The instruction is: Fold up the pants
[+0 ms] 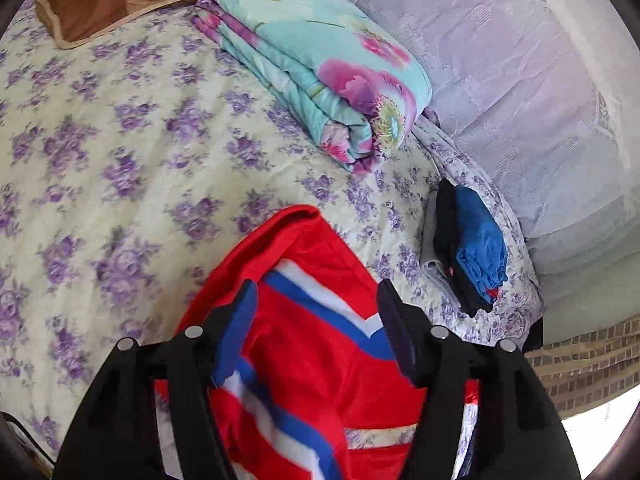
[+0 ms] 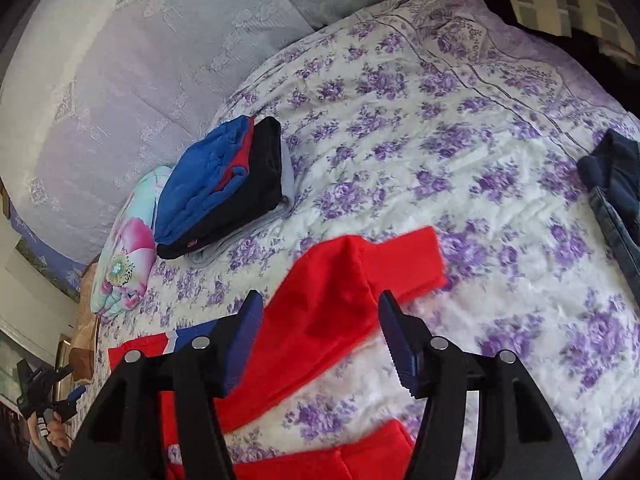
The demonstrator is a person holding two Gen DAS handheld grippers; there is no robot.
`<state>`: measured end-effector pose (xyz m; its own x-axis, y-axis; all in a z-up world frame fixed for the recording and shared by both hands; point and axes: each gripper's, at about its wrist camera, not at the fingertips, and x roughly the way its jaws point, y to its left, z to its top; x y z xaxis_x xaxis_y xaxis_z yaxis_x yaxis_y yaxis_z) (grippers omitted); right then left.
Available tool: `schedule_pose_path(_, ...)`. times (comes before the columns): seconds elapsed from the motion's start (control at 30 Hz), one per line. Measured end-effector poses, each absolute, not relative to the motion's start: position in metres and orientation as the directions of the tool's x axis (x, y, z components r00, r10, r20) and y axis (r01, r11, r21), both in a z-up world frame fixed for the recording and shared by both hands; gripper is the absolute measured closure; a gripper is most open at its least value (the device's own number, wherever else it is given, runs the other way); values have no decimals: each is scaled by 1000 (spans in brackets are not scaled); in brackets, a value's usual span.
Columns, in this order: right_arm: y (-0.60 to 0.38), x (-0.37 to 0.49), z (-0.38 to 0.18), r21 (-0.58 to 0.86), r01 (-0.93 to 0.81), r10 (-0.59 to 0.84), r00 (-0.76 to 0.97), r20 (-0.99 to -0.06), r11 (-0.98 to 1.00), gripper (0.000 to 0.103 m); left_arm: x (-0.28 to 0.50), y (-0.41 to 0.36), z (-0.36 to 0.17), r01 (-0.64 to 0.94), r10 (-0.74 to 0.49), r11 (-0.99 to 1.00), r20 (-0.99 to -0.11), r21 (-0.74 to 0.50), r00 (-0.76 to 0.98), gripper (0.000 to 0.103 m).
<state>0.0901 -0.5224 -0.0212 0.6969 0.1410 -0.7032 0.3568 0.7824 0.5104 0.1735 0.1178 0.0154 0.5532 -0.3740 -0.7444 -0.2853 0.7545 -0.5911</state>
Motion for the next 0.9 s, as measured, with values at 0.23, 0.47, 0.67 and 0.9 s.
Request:
schedule_pose_path(0.23,-533,31,-38,564,443,181,651,-737,697,43,101,142,-35,-390,-434,686,-776,-614,458,43)
schedule_pose_path(0.47,-515,-4,-36,595,428,230,646,-728,680,43,91,135,-98,-463,-531,583,-744,-668,406,44)
schedule_pose_path(0.67,-507,-37,-50,619,435,294,607,-738,654,43,113,132,-105,-465,-538,519,-697,-717,475,61)
schedule_pose_path(0.9,-502,-71,-88,717,478,405,603,-688,507,45,89,162,-51,-415,-496,511,-653,-753,572,84)
